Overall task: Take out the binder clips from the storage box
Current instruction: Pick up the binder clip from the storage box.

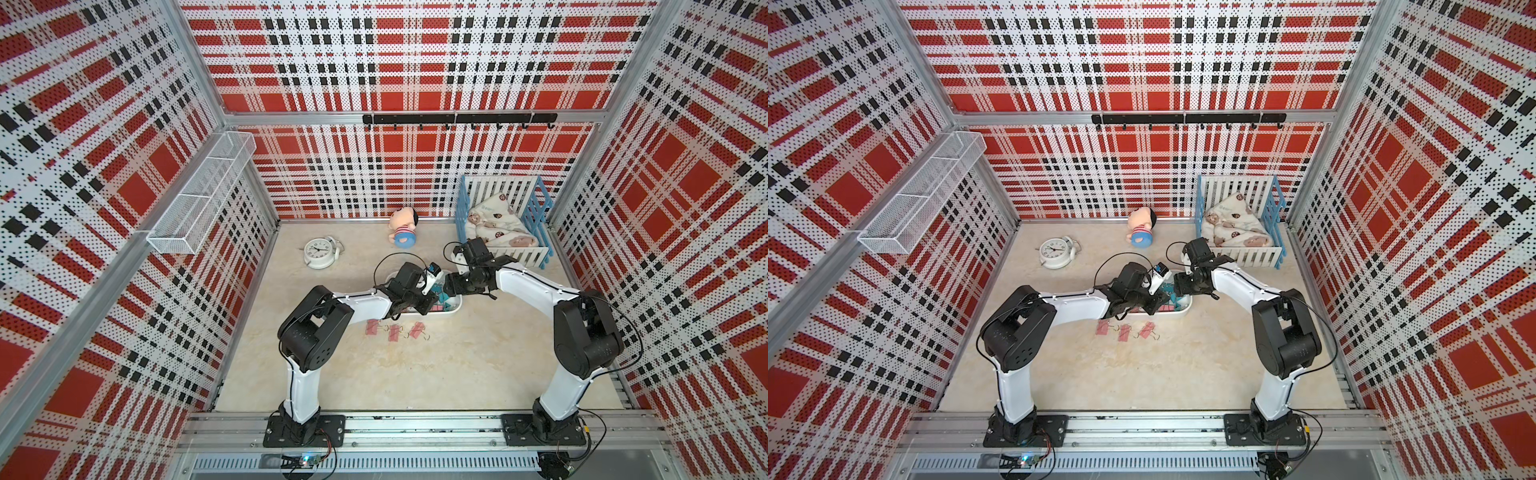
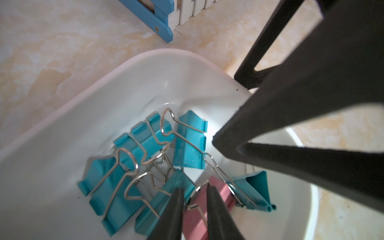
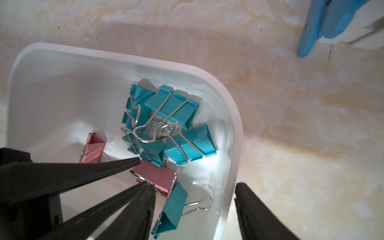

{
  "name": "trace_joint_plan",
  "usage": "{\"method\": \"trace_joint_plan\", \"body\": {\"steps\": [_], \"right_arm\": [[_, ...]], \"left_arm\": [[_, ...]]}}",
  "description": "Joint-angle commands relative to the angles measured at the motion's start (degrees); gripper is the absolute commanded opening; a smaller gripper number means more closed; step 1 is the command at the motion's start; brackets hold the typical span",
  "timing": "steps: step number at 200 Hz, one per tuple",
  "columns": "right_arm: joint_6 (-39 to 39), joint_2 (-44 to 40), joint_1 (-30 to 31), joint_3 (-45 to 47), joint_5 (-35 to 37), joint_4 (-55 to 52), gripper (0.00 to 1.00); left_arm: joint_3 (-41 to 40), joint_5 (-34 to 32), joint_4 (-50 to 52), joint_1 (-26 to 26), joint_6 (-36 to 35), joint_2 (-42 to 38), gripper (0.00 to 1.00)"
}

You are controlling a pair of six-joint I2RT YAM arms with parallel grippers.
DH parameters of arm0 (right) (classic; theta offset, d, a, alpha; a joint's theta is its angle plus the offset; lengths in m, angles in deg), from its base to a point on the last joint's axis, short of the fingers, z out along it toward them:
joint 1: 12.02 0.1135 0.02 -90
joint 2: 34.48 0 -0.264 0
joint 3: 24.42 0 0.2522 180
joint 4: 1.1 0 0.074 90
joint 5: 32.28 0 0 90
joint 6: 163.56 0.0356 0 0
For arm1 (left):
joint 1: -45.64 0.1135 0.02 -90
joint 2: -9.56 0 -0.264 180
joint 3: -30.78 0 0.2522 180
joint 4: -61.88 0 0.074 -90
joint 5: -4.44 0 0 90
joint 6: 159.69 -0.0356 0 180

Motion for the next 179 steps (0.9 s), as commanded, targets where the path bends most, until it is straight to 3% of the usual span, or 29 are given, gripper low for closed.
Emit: {"method": "trace_joint_plan", "body": {"steps": [1,72,123,179], "right_arm": [[-0.27,-1.98,-0.26,0.51,0.42,0.29,0.68],[-0.24,-1.89,-0.36,0.63,0.39,0.35,0.68],[-0.23,-1.62,-0.4,0.64,0.31,0.51,0.68],[-0.31,-1.2,-0.47,0.51,0.14,0.67,0.68]], "left_arm": [[1.48,0.77,0.42,-0.05,-0.43,0.99,0.23],[1.65,2.68,-0.2,0.31,0.69,-0.18,0.0],[0.15,3.78,-1.31,0.83,1.62,-2.35,0.0],[-6.18,1.44,-5.41,2.81,4.13,-10.43,0.0]]}}
